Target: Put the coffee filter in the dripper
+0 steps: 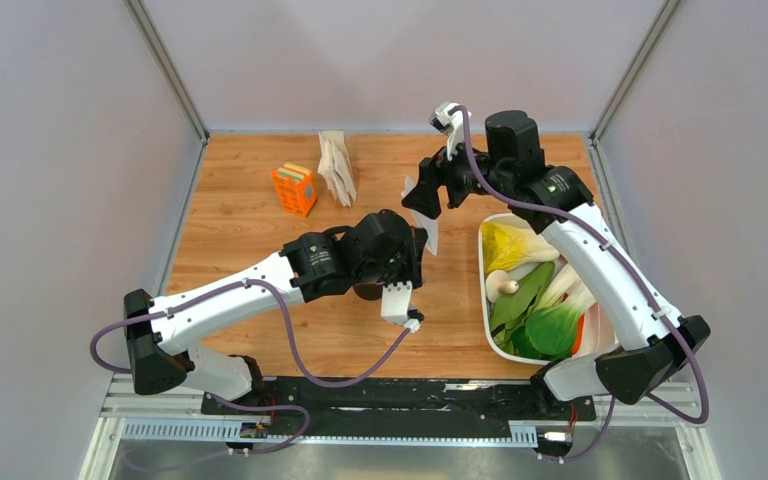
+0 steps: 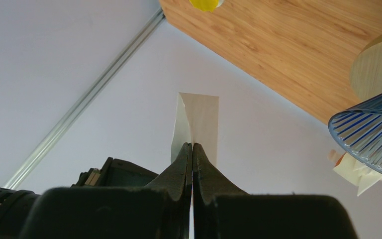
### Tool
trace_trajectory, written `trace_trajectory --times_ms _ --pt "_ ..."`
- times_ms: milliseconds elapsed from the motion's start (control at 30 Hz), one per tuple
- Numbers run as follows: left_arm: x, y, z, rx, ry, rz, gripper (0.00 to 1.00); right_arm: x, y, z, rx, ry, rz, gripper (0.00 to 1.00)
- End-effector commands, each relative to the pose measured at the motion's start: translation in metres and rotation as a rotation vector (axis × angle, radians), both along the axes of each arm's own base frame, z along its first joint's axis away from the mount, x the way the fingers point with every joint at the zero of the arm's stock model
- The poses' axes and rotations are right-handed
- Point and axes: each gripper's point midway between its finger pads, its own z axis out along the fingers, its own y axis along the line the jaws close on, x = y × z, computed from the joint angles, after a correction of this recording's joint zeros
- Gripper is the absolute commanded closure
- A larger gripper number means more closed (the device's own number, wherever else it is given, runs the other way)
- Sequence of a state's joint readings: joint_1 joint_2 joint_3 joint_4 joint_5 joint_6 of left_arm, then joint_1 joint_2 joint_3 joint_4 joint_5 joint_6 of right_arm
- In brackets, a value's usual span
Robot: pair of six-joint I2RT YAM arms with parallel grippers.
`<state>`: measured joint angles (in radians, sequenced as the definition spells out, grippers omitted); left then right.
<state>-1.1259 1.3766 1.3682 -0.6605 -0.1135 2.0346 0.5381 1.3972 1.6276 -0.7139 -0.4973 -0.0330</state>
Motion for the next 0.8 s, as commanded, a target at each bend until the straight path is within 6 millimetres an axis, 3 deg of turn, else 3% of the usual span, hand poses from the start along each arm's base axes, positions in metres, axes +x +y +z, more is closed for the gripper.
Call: trace_trajectory --times_ms 0,200,467,533,633,767 --pt "-0.009 -0.020 0.035 0.158 -0.345 -0.288 1.00 -0.001 -0.004 -0.012 -0.063 -0.027 -0.008 0.25" --pt "-0.009 -0.020 0.035 0.157 -0.338 -0.282 1.00 0.000 -0.012 -0.022 -0.123 -0.052 -0.024 0.39" --pt "-0.008 -0.019 0.034 0.158 -0.338 -0.272 1.00 0.002 -0.022 -0.014 -0.143 -0.096 -0.064 0.59" --pt "-0.007 -0.018 0.033 0.162 -0.339 -0.267 1.00 0.001 -0.022 -0.013 -0.140 -0.099 -0.066 0.59" --pt "-0.006 -0.017 0.033 0.165 -0.338 -0.261 1.00 0.000 -0.024 -0.009 -0.134 -0.108 -0.069 0.50" --pt "-0.006 -0.016 0.034 0.165 -0.332 -0.257 1.00 0.000 -0.028 -0.002 -0.135 -0.131 -0.083 0.48"
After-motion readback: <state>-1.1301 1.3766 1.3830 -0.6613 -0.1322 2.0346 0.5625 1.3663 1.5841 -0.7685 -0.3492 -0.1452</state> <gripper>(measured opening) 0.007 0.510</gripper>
